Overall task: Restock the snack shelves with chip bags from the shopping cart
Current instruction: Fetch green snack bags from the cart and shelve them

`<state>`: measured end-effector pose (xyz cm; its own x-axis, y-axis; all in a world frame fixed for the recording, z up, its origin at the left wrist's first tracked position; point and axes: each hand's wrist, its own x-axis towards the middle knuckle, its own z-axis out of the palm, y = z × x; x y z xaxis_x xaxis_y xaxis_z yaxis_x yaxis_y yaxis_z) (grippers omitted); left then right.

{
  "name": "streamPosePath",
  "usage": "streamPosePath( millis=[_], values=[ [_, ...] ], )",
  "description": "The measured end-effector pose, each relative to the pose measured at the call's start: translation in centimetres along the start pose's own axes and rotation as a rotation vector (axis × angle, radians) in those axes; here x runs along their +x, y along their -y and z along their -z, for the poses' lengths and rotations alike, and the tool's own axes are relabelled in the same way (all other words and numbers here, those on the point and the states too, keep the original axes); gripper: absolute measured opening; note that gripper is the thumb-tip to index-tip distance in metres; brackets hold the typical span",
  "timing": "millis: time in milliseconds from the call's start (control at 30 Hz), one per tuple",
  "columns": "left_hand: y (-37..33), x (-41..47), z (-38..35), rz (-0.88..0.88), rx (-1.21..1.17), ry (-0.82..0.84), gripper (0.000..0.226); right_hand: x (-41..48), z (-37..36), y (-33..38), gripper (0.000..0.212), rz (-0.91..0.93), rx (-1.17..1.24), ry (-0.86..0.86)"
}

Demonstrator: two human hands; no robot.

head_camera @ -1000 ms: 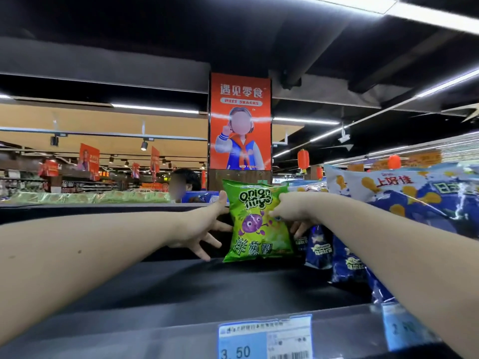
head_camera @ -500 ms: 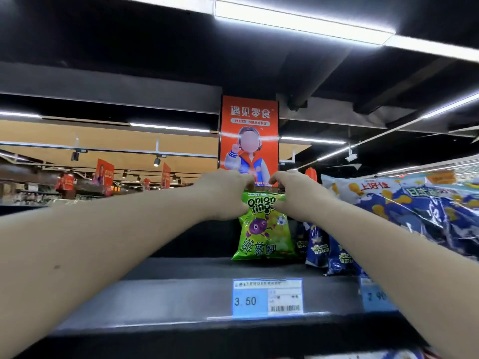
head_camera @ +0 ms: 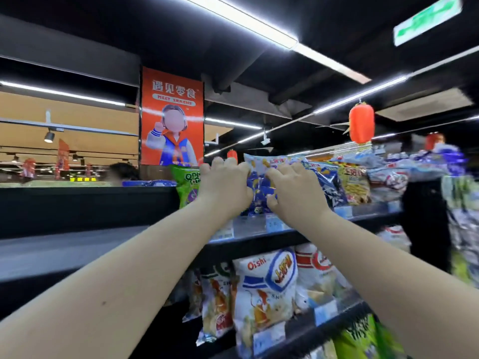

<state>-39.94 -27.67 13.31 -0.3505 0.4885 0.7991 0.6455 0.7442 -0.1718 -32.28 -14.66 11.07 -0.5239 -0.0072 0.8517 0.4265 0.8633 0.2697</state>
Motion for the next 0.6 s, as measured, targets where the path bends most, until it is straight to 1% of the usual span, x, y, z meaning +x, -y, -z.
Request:
streamPosePath(
  millis=[100, 300, 467, 600],
  values=[
    [-5.0, -0.6, -0.3, -0.065, -0.098, -0.006, 0.038, -4.0, 0.9, -3.6, 0.042, -0.082, -0.091, 0.056],
    [-17.3, -1.2, -0.5, -0.232, -0.270, 0.037, 0.037, -13.0, 4.1, -12.9, 0.044, -0.222, -0.345, 0.264],
    [-28.8, -1.7, 0.3, -0.378, -0.438, 0.014, 0.034, -19.7, 8.5, -21.4, 0.040, -0.343, -0.458, 0.349],
    [-39.3, -2.1, 1.2, -0.485, -0.536, -0.022, 0.037, -24.8, 12.0, -28.4, 0.045, -0.430, -0.565, 0.401]
  ],
)
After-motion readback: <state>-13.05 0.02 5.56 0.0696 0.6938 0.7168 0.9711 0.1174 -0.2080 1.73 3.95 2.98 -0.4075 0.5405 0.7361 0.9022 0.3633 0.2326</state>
